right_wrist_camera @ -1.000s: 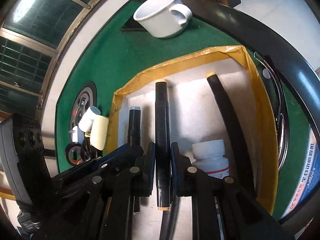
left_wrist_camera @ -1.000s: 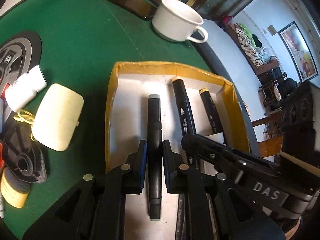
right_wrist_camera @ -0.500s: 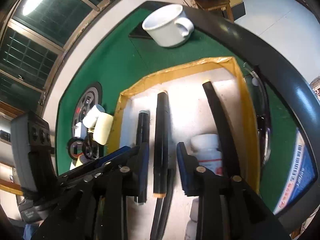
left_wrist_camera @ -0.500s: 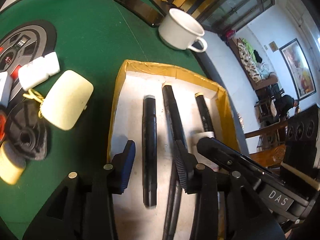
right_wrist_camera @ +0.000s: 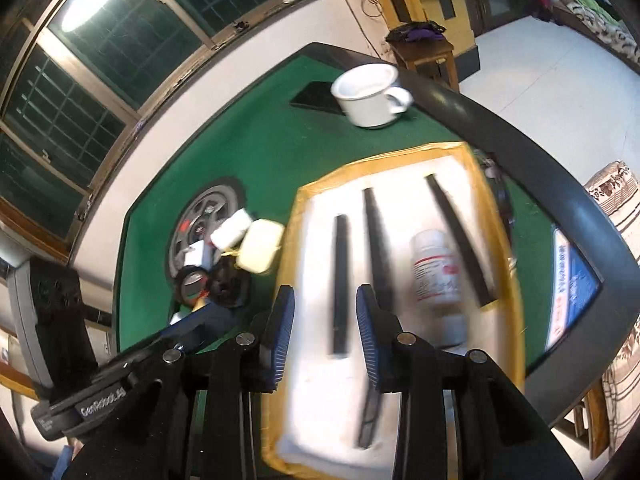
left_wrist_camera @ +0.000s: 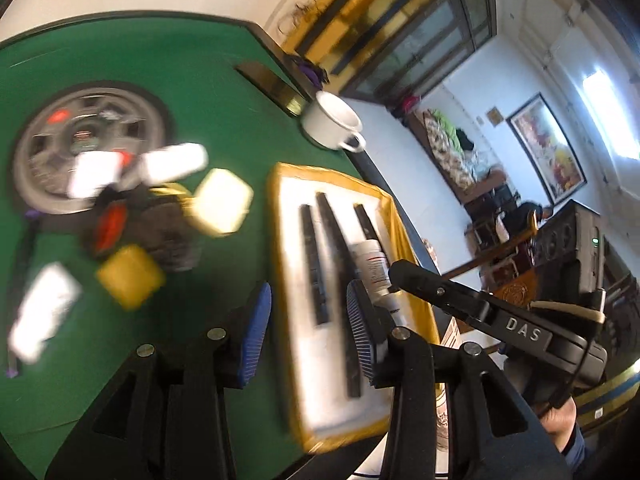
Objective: Organize rigid objects
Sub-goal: 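Move both grippers from the tray back to the table objects, then grasp the white blue-label bottle with the right gripper while the left reaches a marker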
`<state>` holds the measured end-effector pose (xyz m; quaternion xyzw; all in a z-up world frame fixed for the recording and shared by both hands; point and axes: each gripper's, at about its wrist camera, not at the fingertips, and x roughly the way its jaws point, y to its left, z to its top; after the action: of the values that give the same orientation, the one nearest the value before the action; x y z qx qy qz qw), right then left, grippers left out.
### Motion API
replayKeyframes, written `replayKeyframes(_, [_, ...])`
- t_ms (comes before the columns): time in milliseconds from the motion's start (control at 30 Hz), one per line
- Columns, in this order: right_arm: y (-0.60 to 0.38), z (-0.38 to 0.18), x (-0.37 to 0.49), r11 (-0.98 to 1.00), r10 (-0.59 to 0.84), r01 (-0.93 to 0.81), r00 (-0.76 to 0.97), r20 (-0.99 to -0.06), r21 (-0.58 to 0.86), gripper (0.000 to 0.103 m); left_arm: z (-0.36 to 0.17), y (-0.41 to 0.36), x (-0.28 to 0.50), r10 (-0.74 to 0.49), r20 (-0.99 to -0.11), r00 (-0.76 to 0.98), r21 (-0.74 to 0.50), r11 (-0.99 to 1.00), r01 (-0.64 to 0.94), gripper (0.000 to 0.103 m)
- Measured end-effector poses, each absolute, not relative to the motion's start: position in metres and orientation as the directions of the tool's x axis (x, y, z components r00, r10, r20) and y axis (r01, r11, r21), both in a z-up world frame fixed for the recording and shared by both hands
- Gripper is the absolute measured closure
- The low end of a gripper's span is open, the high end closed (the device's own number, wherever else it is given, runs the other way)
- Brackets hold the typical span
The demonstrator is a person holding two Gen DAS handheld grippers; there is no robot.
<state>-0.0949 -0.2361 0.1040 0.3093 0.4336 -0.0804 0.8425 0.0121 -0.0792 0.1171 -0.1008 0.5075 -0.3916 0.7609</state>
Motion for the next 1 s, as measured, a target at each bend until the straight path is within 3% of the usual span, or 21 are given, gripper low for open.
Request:
replayKeyframes(300, [-0.106,0.077,-0.041,0.838,0.323,0.246,0.496,-0.806,0.487,0.074,0.104,0.068,0.017,-0.574,-0.726,0.379,-0.465,0.816,0.344,0.066])
replayKeyframes(467, [-0.060,0.049,0.000,0.793,0.415,0.261,0.430,-0.802,0.551,0.074,0.088,0.138,0.017,-0.496,-0.745,0.445,-0.445,0.867,0.221,0.066])
replayKeyframes(700, [-0.045,0.017,0.040,0.729,0.400,0.420,0.380,-0.834,0.541,0.073,0.081,0.185,0.011,-0.456,-0.744,0.488,-0.438,0.885,0.160,0.066])
replayKeyframes(833, [-0.036,0.010,0.056,0.762,0.323,0.455,0.350,-0.879,0.461,0.065,0.077,0.205,0.008,-0.434,-0.748,0.502,-0.436,0.892,0.121,0.066])
replayKeyframes(1000, [-0.013,0.006,0.075,0.829,0.247,0.419,0.321,-0.914,0.371,0.064,0.079,0.222,-0.004,-0.415,-0.734,0.538,-0.424,0.899,0.115,0.065])
